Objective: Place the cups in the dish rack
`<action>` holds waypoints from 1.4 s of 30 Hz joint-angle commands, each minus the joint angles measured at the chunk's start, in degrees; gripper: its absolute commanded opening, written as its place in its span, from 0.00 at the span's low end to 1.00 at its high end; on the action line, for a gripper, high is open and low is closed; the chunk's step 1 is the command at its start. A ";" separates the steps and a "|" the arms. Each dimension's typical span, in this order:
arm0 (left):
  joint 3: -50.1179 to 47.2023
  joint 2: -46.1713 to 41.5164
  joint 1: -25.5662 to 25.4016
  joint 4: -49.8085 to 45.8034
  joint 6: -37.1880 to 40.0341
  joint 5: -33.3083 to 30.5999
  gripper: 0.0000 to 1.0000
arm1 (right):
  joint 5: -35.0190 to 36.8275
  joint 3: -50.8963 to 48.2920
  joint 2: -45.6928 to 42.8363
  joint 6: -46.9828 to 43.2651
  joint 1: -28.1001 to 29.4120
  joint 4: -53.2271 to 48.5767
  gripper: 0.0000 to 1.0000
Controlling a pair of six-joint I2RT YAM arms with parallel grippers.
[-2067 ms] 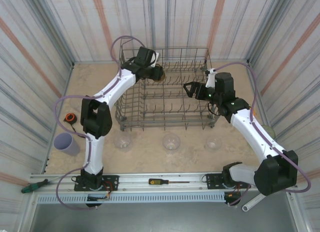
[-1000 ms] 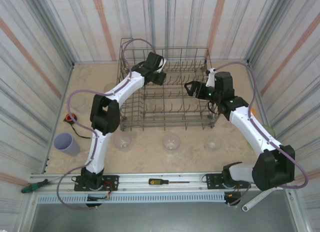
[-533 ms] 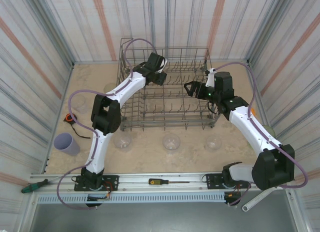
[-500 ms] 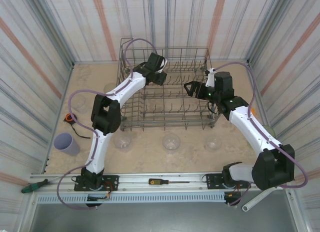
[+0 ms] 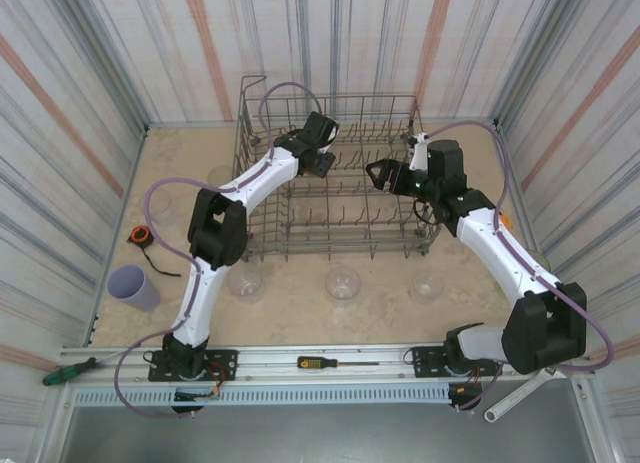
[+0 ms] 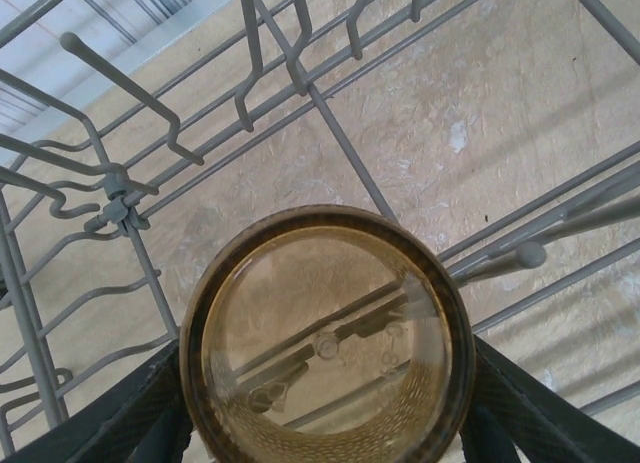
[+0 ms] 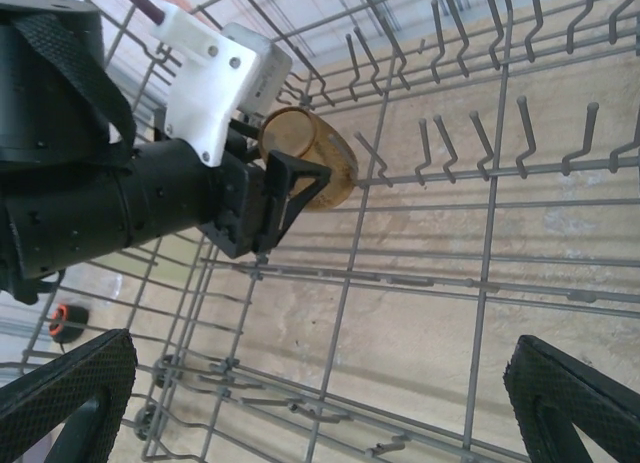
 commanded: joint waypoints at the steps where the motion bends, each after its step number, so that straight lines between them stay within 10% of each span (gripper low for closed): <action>1: 1.19 1.19 0.48 -4.25 -1.54 -2.18 0.76 | -1.12 2.06 0.06 -0.10 -0.35 -0.14 0.99; 7: 1.15 -0.35 0.55 -4.39 -3.20 -2.48 0.98 | -1.31 2.03 -0.47 0.47 -0.33 -0.32 0.99; 42: -8.34 -28.48 0.06 -12.70 -14.31 10.06 0.99 | 17.38 3.56 -14.93 10.43 2.87 -25.00 0.99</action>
